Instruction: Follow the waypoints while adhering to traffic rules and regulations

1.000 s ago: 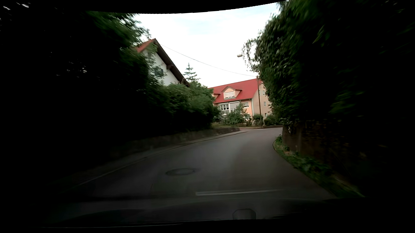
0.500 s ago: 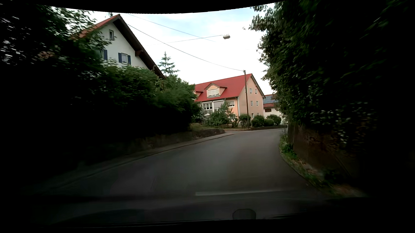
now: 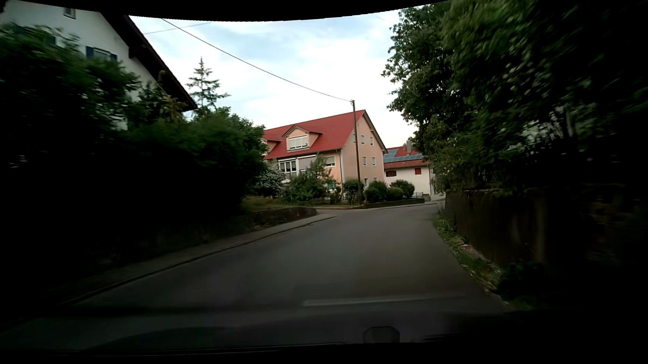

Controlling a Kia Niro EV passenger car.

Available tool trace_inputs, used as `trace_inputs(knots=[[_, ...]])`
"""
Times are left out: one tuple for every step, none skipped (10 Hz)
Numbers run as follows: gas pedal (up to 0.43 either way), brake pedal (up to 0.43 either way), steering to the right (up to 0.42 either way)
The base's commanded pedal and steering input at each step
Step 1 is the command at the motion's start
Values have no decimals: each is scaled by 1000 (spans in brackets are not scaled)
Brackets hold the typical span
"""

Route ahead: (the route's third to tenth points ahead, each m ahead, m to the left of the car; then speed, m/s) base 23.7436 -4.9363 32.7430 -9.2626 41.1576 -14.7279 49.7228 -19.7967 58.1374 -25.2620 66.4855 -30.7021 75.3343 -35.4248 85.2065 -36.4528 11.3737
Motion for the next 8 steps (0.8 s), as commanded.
trace_inputs(knots=[[0, 6, 76], [0, 6, 74], [0, 12, 74], [0, 12, 73], [0, 6, 72], [8, 6, 72], [8, 6, 72], [8, 6, 71]])
